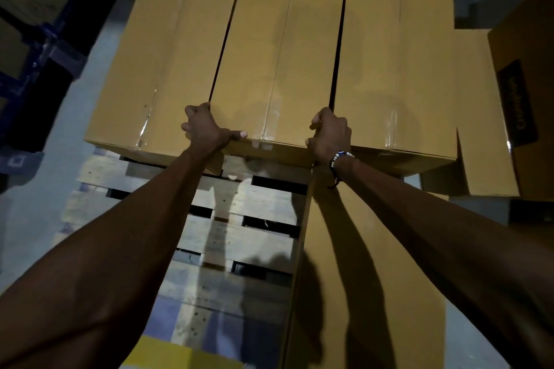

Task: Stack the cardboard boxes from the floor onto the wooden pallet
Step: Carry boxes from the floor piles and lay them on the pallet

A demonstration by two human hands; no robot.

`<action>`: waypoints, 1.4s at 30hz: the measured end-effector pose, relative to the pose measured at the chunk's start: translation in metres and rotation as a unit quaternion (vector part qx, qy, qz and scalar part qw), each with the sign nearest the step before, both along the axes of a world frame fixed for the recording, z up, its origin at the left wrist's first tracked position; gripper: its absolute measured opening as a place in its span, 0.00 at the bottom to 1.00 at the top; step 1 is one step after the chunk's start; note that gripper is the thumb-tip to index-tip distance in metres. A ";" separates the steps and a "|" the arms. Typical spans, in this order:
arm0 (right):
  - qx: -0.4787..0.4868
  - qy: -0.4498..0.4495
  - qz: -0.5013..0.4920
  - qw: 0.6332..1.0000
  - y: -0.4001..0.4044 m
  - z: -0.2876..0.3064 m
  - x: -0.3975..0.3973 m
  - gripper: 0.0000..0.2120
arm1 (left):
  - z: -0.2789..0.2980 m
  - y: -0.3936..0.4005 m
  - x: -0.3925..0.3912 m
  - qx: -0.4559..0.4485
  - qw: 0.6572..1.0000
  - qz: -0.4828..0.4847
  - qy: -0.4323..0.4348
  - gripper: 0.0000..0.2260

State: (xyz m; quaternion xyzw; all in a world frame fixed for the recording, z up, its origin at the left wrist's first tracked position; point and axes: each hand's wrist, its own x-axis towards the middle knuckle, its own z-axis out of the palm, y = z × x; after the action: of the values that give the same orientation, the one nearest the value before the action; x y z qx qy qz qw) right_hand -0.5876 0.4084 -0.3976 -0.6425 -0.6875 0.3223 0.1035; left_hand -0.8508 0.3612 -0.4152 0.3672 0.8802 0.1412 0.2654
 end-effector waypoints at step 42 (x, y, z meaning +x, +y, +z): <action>-0.150 0.108 -0.260 0.948 -0.325 0.015 0.278 0.37 | 0.006 -0.323 0.255 -0.103 0.957 -0.077 -0.260 0.33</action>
State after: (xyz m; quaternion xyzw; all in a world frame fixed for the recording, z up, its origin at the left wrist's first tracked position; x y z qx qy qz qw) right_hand -0.3097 0.0837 -0.3830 -0.7688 -0.4248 0.4505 0.1599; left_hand -0.5961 0.0382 -0.4092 0.3554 0.7594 0.1199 0.5317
